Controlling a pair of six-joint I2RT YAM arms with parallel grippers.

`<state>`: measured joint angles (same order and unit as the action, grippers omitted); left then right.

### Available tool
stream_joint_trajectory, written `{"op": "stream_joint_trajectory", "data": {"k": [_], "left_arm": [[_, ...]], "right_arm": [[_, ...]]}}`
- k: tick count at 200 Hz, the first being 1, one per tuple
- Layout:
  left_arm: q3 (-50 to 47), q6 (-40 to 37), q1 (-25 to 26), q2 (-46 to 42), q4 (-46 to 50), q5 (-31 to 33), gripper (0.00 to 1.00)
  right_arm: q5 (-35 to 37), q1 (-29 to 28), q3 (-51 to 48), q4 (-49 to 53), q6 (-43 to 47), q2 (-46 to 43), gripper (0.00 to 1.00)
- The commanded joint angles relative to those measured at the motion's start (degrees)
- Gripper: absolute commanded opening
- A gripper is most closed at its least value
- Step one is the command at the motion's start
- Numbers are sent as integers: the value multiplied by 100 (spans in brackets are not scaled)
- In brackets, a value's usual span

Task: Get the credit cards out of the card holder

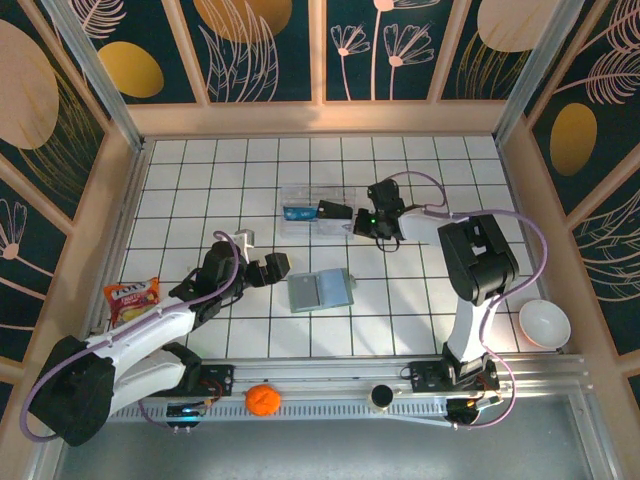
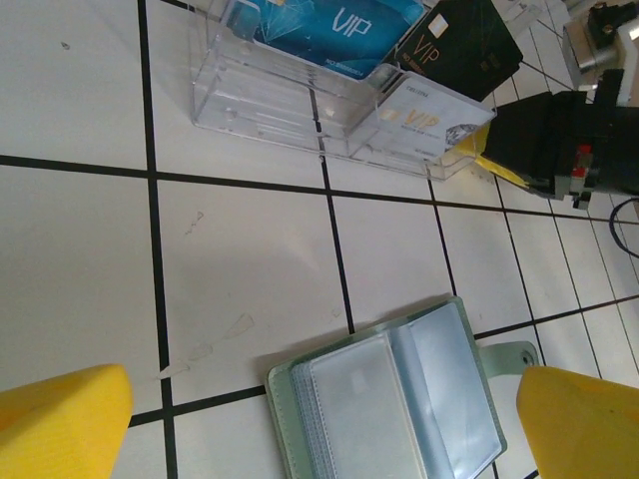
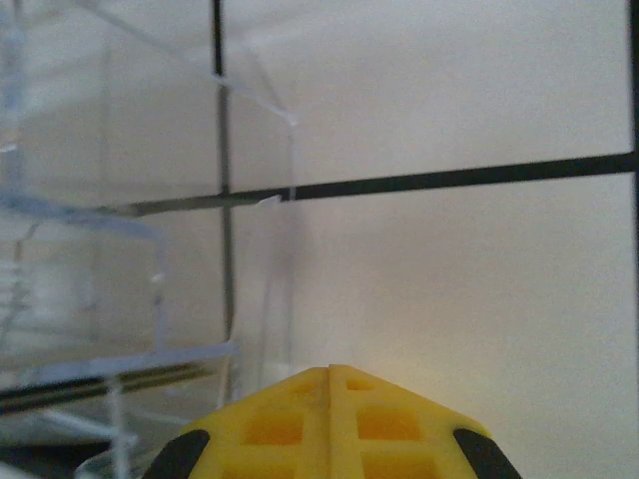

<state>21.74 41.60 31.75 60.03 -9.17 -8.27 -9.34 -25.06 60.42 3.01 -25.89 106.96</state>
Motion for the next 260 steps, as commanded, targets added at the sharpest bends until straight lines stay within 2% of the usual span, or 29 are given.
{"op": "stream_joint_trajectory", "data": {"k": [1,69,98,104,118,130,140,160,182,192,197,229,260], "left_arm": [[-76,-21,-44,-86,-32,123,98],[-57,-44,-40,-52,-9,186,98],[-49,-46,-39,-151,63,304,98],[-55,-47,-44,-186,77,342,98],[-56,-47,-41,-283,97,486,98],[-70,-37,-38,-395,119,646,98],[-103,-54,-45,-505,100,735,99],[-167,-64,-40,-705,71,827,99],[-228,-48,-43,-816,41,803,99],[-225,-36,-38,-831,61,754,99],[-202,-36,-41,-820,104,730,99],[-56,-157,-41,-631,285,570,99],[-55,-207,-41,-555,249,469,95]], "right_arm": [[-129,-217,-90,-3,3,-311,0],[-91,-764,-114,346,-34,-562,0],[242,-788,-325,681,6,-1168,0],[347,-812,-378,672,81,-1362,4],[863,-953,-466,458,390,-1901,22],[1335,-1149,-615,-105,800,-2322,27],[1419,-1175,-636,-428,981,-2514,29],[1066,-1088,-304,-458,1578,-2366,28],[-630,-683,669,398,2071,-1720,29],[-1649,-665,925,522,2356,-1462,29],[-1896,-484,1095,606,2462,-1342,29],[-1805,-538,2382,1937,3326,-331,30],[-1350,-597,3198,2626,3739,303,31]]}}
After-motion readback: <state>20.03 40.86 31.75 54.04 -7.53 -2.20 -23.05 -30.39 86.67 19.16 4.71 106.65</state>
